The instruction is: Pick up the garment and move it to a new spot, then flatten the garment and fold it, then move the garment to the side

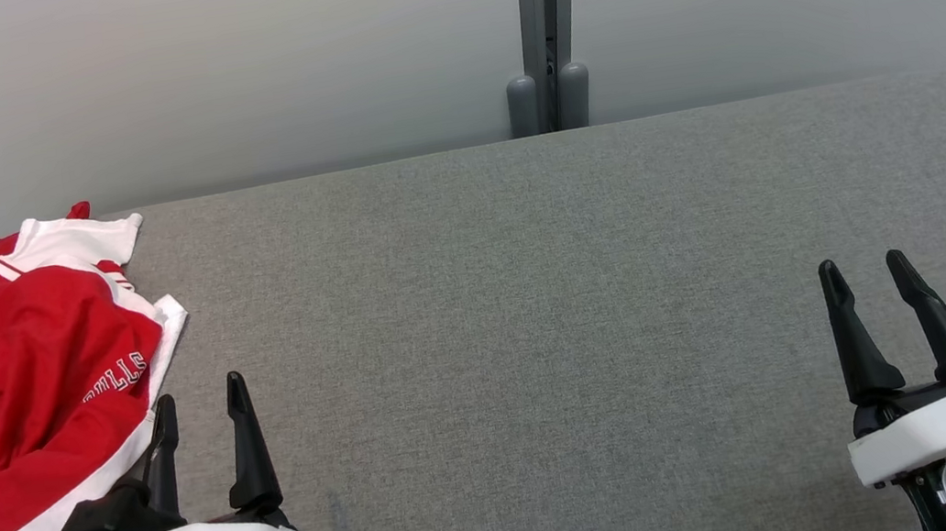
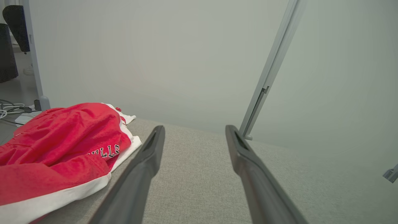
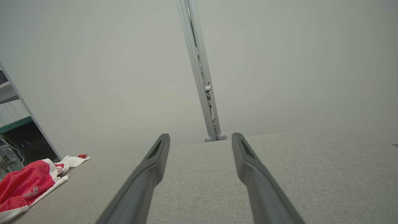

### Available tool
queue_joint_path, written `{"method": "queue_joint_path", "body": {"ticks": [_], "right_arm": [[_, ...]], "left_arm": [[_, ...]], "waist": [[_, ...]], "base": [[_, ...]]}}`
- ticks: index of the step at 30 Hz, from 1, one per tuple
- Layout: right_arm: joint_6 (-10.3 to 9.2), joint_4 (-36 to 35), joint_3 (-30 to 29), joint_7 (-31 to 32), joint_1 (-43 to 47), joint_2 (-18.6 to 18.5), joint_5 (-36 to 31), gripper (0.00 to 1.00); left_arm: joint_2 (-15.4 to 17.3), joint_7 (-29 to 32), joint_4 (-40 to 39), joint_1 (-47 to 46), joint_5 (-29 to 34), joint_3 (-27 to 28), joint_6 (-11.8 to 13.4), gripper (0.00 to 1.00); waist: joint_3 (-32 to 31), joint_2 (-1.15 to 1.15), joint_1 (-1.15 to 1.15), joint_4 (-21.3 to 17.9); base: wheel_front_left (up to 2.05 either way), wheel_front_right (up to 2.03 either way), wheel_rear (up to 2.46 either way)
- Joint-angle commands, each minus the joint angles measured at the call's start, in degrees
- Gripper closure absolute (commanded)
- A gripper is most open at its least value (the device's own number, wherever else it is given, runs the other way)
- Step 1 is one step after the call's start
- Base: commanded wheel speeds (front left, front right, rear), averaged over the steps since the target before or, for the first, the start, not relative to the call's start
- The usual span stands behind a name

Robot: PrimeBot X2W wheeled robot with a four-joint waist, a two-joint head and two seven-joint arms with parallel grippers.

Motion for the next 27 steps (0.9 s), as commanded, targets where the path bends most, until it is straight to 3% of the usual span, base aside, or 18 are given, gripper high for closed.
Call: {"method": "queue_joint_path", "body": {"ticks": [1, 27], "right_arm": [[0.11, -0.7, 0.2, -0.7, -1.0, -0.6, -1.3, 0.0], [0.13, -1.2, 1.8, -3.4, -1.5, -1.3, -10.9, 0.0]], "left_arm": [[0.3, -0.5, -0.6, -1.1, 1.3, -0.1, 0.2, 0.0], [0.4, -3.3, -1.4, -1.1, 9.9, -1.6, 1.2, 0.0]], "waist": [[0.1, 0.0, 0.0, 0.0], [0.5, 0.0, 0.0, 0.4]], "base": [[0.0, 0.0, 0.0], [0.0, 0.0, 0.0]]}}
